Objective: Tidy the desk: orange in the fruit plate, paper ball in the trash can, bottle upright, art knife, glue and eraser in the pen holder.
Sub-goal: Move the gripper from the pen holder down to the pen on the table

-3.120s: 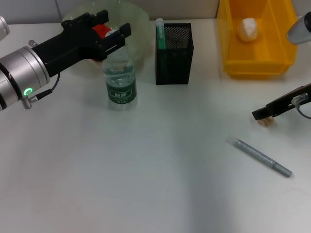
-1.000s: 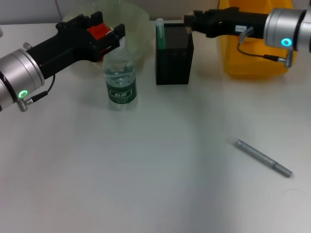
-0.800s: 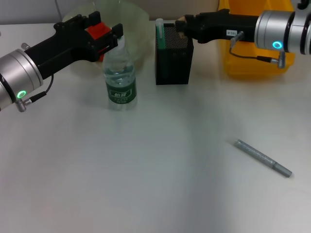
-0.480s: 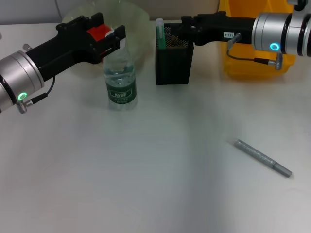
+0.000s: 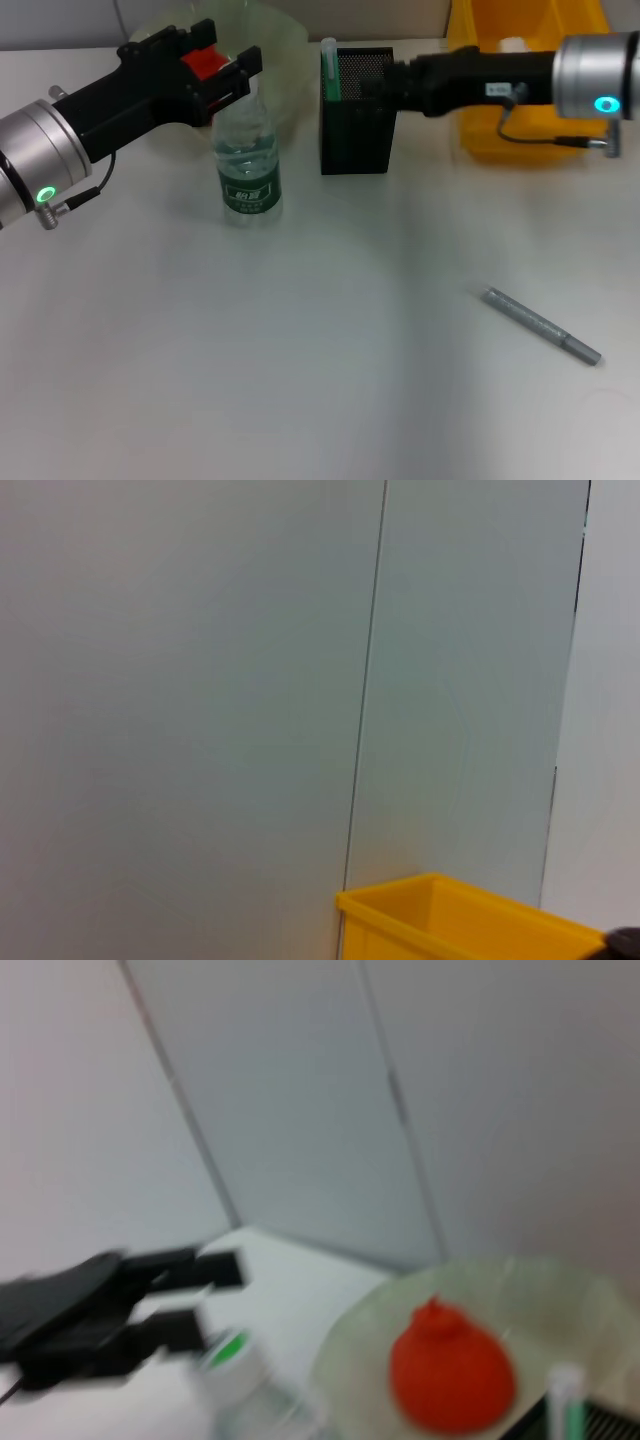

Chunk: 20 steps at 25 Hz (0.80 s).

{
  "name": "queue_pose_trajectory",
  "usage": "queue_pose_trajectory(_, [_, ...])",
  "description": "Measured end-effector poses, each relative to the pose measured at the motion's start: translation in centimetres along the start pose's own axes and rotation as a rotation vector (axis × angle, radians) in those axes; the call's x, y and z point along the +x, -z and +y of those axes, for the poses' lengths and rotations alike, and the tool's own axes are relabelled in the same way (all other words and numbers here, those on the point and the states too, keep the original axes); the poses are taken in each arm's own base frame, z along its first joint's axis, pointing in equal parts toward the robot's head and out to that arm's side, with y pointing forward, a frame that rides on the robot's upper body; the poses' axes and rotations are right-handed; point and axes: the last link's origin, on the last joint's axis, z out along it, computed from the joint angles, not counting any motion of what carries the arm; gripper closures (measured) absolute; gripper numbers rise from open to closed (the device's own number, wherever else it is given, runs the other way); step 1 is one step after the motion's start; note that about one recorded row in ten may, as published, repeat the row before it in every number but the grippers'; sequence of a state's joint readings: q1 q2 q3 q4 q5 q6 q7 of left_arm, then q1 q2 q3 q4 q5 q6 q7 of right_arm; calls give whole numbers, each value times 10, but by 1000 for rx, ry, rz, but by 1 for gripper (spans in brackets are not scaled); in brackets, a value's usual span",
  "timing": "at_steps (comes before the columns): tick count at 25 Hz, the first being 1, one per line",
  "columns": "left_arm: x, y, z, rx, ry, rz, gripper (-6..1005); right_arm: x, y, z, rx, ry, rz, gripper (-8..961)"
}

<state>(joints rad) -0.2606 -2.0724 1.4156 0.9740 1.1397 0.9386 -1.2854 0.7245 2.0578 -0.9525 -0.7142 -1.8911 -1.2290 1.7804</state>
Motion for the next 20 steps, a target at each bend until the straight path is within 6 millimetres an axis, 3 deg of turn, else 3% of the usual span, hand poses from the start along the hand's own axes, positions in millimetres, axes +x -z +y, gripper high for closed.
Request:
queue_pose_trajectory(4, [2, -4, 0, -4, -4, 3, 346, 1, 28, 12, -19, 32, 216, 458])
queue_pose_trajectory(9, [2, -5, 0, -5, -2, 1, 346, 8, 45, 21, 2, -11, 422, 459])
queue_pose_trajectory(14, [3, -5, 0, -4, 2, 6, 346, 23, 45, 24, 68, -32, 625, 460])
queue_pose_trajectory(20, [4, -5, -1, -2, 4, 9, 346, 32, 37, 26, 70, -31, 687, 461])
